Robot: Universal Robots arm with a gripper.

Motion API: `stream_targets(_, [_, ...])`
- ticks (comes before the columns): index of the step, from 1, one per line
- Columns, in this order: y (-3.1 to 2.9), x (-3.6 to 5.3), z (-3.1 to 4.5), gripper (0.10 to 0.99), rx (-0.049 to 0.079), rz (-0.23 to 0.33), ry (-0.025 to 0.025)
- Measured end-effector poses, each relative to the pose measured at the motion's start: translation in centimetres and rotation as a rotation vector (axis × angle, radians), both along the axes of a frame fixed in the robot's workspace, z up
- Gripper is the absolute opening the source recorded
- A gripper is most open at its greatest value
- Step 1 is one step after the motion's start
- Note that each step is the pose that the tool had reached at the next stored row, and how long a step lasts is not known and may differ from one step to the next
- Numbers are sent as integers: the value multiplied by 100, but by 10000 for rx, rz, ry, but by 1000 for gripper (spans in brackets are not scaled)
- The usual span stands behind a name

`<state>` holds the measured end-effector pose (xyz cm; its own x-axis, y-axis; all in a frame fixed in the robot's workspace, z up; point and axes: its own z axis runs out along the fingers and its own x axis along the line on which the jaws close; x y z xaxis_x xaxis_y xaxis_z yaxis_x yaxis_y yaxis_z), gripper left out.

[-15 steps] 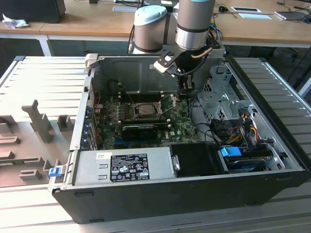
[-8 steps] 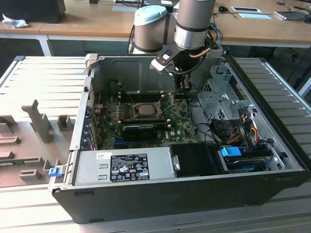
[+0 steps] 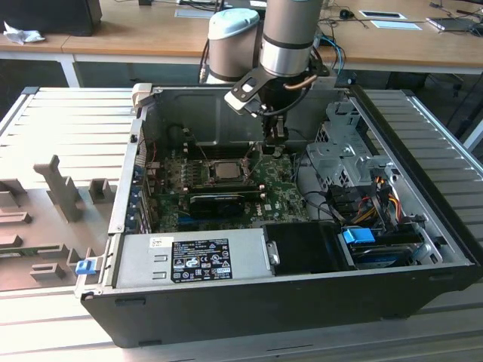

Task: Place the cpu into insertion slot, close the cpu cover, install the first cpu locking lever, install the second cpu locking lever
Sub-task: 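Close the cpu cover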

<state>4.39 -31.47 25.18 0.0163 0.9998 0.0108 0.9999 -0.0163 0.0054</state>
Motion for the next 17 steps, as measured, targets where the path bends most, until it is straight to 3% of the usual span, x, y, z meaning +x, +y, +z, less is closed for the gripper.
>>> stream_targets(17, [0, -627, -12, 106, 1, 2, -14])
